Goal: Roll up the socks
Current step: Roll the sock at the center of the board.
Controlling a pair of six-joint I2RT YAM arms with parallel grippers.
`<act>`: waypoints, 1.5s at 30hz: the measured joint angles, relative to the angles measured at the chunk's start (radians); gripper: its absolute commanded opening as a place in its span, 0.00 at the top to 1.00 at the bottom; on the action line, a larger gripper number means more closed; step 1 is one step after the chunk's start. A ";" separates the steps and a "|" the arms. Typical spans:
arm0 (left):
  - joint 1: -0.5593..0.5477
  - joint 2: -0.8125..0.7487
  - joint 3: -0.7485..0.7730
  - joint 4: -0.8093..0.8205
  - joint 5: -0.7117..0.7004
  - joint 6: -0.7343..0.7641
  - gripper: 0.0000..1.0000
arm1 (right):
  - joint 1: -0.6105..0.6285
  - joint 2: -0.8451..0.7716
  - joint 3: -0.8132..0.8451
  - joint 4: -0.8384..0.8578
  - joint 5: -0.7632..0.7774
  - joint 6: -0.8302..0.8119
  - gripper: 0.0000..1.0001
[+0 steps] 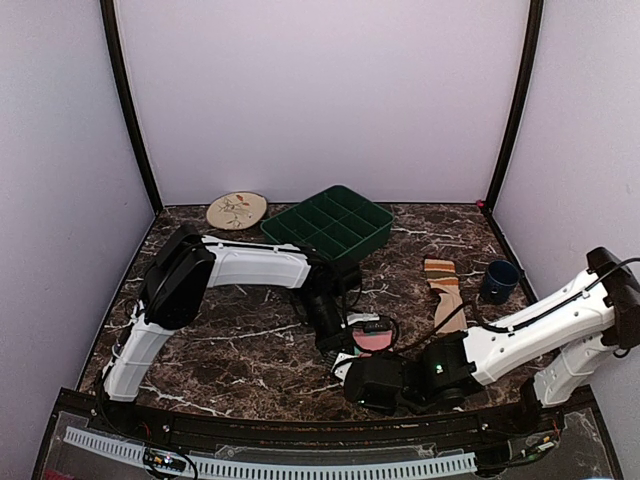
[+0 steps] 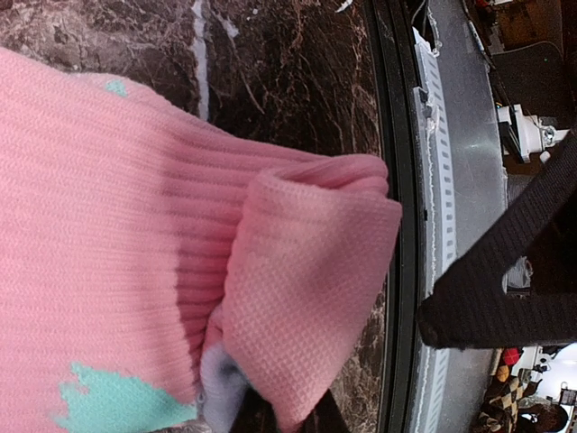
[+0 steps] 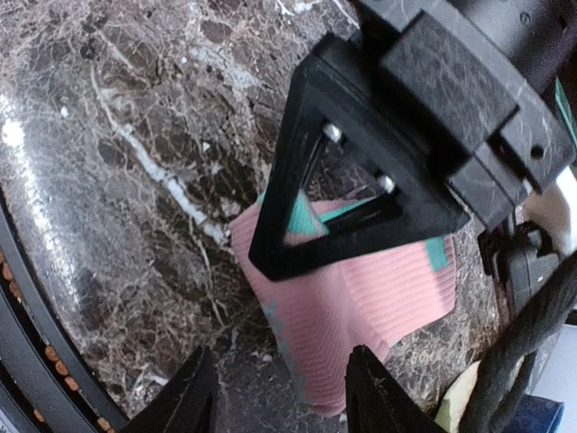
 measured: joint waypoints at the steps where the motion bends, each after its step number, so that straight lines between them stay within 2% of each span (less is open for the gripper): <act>1: 0.001 0.002 0.002 -0.001 0.003 0.000 1.00 | 0.000 0.017 0.017 -0.006 0.012 -0.008 0.49; 8: 0.001 0.015 0.019 -0.014 0.015 -0.002 1.00 | 0.000 0.100 0.058 -0.053 0.063 -0.037 0.47; 23: 0.001 0.022 0.031 -0.023 0.019 -0.003 1.00 | -0.050 0.158 0.068 -0.108 0.040 -0.047 0.49; 26: 0.001 0.022 0.031 -0.023 0.019 -0.005 1.00 | -0.060 0.158 0.068 -0.106 0.032 -0.057 0.55; 29: 0.001 0.022 0.031 -0.023 0.019 -0.006 1.00 | -0.072 0.158 0.068 -0.105 0.022 -0.068 0.64; 30: 0.001 0.022 0.031 -0.023 0.020 -0.006 1.00 | -0.085 0.159 0.068 -0.102 0.016 -0.079 0.73; 39: 0.001 0.026 0.037 -0.026 0.021 -0.010 1.00 | -0.112 0.163 0.068 -0.098 -0.033 -0.094 0.96; 41: 0.001 0.028 0.039 -0.029 0.022 -0.011 1.00 | -0.114 0.163 0.068 -0.098 -0.040 -0.093 1.00; 45: 0.001 0.031 0.044 -0.034 0.022 -0.017 1.00 | -0.119 0.164 0.068 -0.097 -0.054 -0.095 1.00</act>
